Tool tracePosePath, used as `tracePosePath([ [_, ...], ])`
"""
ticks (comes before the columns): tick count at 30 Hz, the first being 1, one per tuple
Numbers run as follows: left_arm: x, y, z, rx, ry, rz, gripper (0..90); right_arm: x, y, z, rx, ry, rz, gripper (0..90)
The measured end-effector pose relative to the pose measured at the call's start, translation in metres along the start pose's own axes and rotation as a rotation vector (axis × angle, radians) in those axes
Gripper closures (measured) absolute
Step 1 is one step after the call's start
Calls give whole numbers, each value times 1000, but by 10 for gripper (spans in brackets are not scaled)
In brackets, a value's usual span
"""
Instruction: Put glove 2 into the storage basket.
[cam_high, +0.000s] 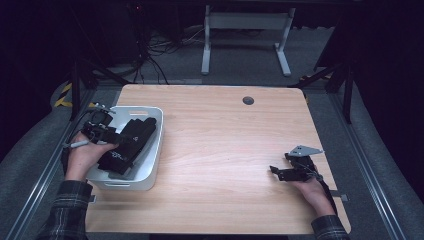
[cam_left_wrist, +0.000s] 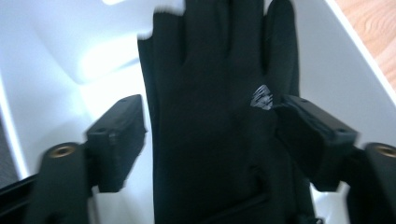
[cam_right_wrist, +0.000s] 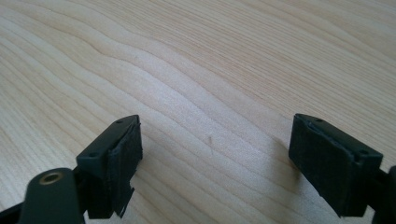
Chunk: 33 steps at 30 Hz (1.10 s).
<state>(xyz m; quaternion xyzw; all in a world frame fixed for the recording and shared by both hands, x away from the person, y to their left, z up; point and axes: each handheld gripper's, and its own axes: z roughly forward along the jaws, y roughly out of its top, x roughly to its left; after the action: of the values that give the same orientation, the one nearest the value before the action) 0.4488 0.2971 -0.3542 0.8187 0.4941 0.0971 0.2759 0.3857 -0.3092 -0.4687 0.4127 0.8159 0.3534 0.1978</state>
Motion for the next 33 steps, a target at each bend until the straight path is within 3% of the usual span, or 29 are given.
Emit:
tracePosePath([
  [3,-6,3,-6,-36,-9,6,189,0,0,0,1,1,-1,180],
  [5,-15,6,-9,-63,-31,24,182,0,0,0,1,-1,-2,180],
  [6,-26,9,-9,-75,-41,47,169,0,0,0,1,-1,-2,180],
  [8,-31,10,-9,-80,-52,57,166,0,0,0,1,-1,-2,180],
  [17,-82,20,7,-156,-160,114,152,0,1,1,1,4,-5,180],
  [24,-122,21,21,-209,-221,162,151,0,1,1,1,7,-6,180],
  [29,-150,21,35,-229,-256,196,151,0,1,1,1,7,-7,180],
  [33,-172,18,50,-216,-285,227,151,1,1,1,1,7,-7,180],
])
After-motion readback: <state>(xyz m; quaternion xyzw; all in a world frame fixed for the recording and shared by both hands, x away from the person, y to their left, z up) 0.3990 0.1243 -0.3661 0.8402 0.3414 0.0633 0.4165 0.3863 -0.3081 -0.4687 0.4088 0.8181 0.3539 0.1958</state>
